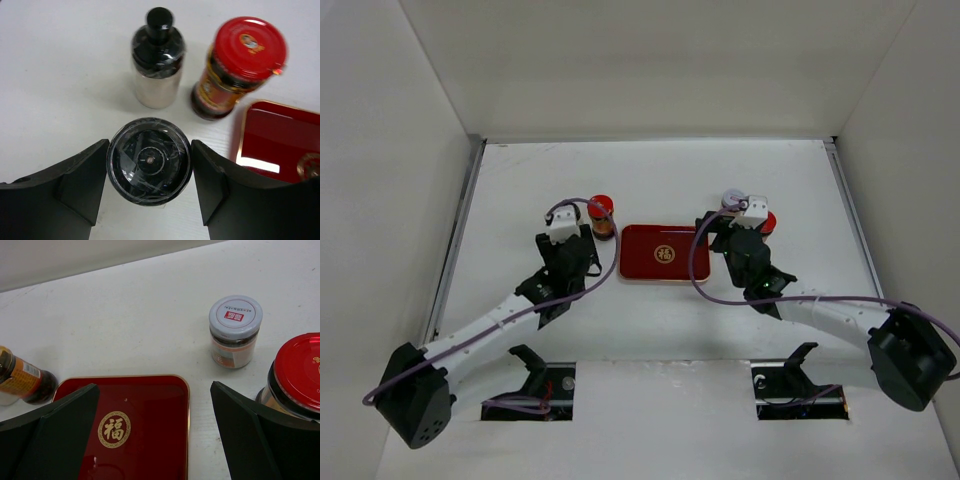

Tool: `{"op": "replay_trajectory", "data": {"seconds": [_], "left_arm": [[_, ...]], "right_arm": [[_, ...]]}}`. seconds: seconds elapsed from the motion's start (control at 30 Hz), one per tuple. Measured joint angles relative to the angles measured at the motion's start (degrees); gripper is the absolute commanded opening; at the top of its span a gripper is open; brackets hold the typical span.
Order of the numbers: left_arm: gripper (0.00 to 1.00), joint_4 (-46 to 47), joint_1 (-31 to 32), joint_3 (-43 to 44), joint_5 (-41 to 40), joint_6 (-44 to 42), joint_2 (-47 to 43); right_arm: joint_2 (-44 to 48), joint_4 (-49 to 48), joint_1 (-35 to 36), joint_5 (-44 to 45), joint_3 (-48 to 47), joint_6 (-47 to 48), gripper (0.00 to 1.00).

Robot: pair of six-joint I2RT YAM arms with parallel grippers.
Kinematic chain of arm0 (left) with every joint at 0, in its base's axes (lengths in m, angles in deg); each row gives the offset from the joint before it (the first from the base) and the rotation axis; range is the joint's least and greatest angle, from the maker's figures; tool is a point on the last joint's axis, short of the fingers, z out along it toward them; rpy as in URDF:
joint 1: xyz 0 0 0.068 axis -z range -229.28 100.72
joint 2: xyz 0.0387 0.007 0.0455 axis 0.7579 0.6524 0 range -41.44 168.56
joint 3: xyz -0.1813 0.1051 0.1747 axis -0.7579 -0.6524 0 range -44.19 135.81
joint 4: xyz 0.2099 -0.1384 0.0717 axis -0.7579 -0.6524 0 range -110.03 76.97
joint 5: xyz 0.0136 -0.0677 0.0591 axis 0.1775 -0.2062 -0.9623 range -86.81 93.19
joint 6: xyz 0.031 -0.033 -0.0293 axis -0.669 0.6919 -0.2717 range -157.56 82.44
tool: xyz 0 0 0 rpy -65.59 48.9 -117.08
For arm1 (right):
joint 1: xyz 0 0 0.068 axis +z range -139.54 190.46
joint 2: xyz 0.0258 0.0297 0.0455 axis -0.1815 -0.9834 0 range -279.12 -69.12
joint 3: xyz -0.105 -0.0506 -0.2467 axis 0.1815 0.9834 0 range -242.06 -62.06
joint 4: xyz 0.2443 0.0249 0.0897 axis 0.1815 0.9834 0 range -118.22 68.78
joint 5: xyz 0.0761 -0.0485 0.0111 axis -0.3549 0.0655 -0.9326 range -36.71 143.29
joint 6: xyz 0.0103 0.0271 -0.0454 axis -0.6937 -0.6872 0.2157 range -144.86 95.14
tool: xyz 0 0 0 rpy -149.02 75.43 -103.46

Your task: Organize the condiment bottles

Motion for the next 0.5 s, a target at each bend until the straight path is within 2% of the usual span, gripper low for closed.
{"op": "replay_trajectory", "data": {"seconds": [0.23,0.37,0.5], "left_arm": [[0.38,-0.5,11.8,1.4,-2.1,-0.4,-4.4],[0.38,1.4,16.1,5.7,-2.3,-1.2,1.4],[0.38,7.0,17.4,10.2,-1.9,-3.7,10.6]], "right_arm": [[0.1,0.0,0.0,0.0,0.0,-0.1,1.0],[0.8,-0.5,0.0,0.0,0.3,-0.1,1.0],[1.7,-1.1,-0.1,0.0,1.1,-0.3,1.0]]}}
